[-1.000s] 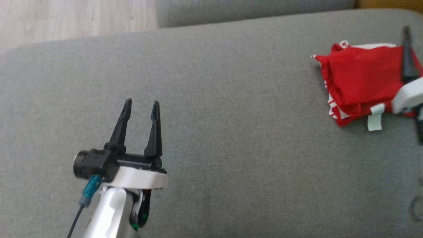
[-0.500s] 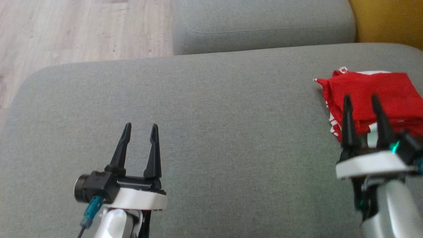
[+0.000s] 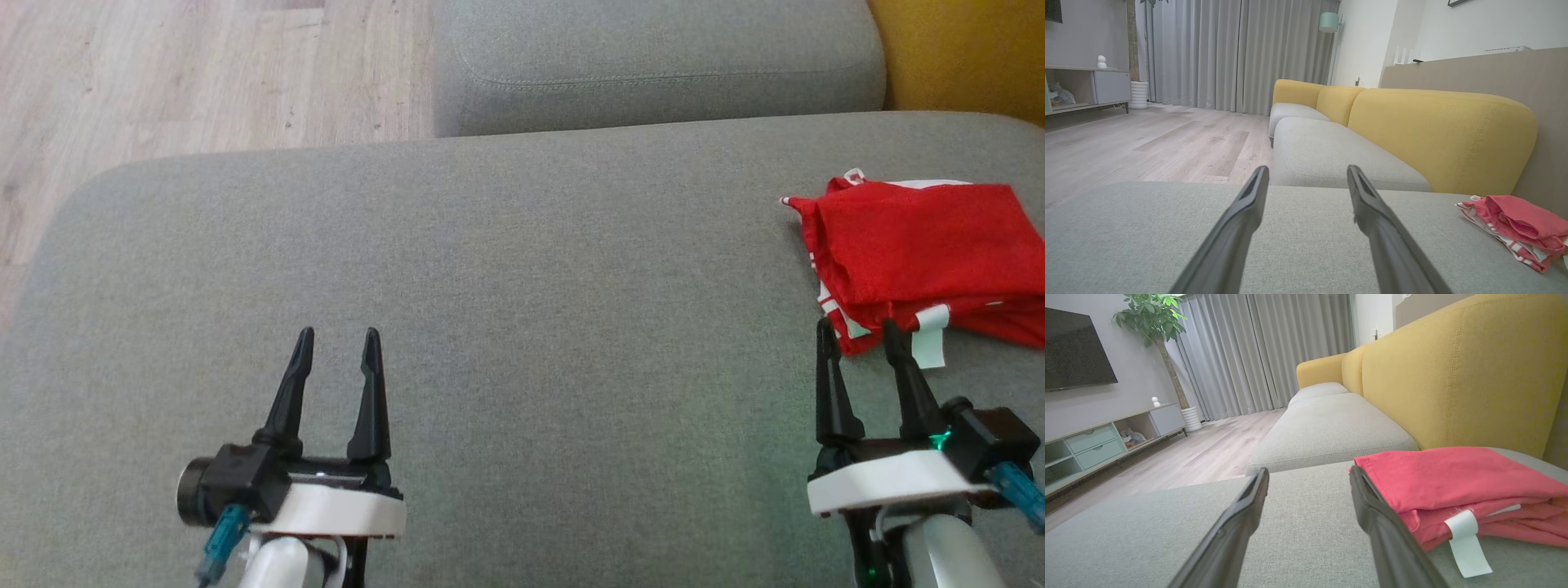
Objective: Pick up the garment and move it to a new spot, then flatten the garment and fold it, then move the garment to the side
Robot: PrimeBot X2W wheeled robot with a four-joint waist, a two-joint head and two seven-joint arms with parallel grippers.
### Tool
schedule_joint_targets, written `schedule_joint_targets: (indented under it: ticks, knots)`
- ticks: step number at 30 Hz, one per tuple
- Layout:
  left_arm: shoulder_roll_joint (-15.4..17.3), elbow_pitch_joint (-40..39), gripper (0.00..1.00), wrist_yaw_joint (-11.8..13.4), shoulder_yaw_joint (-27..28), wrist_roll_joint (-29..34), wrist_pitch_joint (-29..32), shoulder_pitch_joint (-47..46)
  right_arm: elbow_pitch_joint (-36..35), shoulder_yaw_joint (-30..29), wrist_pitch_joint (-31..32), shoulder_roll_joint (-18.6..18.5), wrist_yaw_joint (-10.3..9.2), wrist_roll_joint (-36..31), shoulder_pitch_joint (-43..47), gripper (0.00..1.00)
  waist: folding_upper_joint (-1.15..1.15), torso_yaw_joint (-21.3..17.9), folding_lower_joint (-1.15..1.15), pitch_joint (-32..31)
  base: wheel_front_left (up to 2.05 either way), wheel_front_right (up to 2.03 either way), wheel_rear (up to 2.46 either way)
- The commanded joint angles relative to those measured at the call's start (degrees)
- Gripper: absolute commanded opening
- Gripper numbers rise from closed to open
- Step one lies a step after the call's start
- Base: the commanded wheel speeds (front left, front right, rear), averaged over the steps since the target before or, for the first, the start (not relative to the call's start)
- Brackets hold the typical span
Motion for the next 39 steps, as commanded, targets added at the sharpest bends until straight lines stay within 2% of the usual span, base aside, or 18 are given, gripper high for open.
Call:
schedule_joint_targets:
  ticks: [1,14,22,39]
  knots:
    - [0.18,-1.95,1.0,0.55,1.96,-0.55,-0.29,-1.17,-2.26,1.59,-0.76,-0.24,-0.05,0.13,-1.29,1.0,0.0,-0.01,0.0,-0.01,0.0,0.0,0.0]
    - [0.18,-0.34,1.0,-0.27,2.73,-5.08,-0.29,-1.31,-3.75,2.56,-0.77,-0.24,-0.05,0.23,-0.63,1.0,0.0,-0.04,0.0,0.02,0.0,0.0,0.0]
    - [0.18,-0.16,1.0,-1.4,2.95,-5.82,-0.29,-1.06,-3.38,2.89,-0.77,-0.24,-0.05,0.43,-0.62,1.0,0.0,-0.07,0.0,0.13,0.0,0.0,0.0]
    - [0.18,0.89,1.0,-1.2,3.13,-6.58,-0.29,-1.13,-2.77,3.74,-0.77,-0.24,-0.05,0.74,-0.81,1.0,0.0,-0.29,0.0,0.49,0.0,0.0,0.0]
